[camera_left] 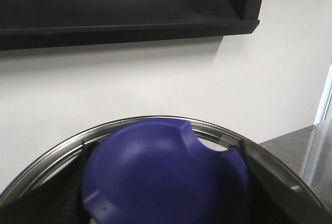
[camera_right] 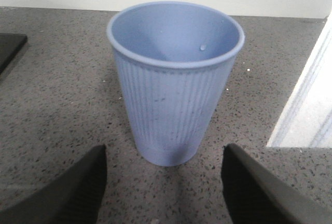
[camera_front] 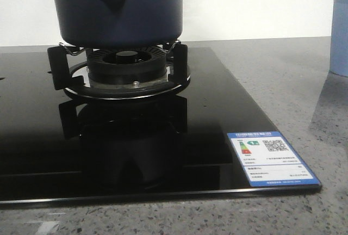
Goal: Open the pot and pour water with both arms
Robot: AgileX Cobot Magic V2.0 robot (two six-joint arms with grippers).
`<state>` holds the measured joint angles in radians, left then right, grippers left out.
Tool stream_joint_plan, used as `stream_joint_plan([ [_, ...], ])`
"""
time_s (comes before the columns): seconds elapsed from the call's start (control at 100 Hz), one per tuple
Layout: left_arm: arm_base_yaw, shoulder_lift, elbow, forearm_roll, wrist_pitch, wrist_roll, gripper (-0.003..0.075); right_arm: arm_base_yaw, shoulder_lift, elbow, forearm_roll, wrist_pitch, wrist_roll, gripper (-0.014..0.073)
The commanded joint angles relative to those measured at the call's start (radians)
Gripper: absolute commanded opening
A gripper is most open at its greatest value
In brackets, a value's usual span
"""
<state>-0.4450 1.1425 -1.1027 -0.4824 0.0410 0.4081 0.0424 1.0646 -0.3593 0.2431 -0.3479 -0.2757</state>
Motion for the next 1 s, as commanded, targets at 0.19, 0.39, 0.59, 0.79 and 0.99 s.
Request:
stream_joint_plan([
  [0.19, 0.003, -0.029, -0.035, 0.0, -0.094, -0.003, 0.0368, -0.006, 0.085, -0.026, -0.001, -0.217, -0.003, 0.0597],
  [0.39, 0.003, -0.029, -0.035, 0.0, -0.094, -0.003, 0.0368, -0.006, 0.162, -0.04, -0.001, -0.306, -0.001, 0.06],
  [0.59, 0.003, -0.029, -0.035, 0.0, -0.094, -0.003, 0.0368, -0.006, 0.263, -0.104, -0.001, -0.354, 0.018, 0.06],
  [0.79, 0.003, -0.027, -0.035, 0.0, -0.094, -0.003, 0.0368, -0.006, 0.37, -0.175, 0.009, -0.382, 0.018, 0.06],
  [0.99, 0.003, -0.026, -0.035, 0.0, -0.096, -0.003, 0.0368, -0.006, 0.451, -0.219, 0.009, -0.411, 0.02, 0.06],
])
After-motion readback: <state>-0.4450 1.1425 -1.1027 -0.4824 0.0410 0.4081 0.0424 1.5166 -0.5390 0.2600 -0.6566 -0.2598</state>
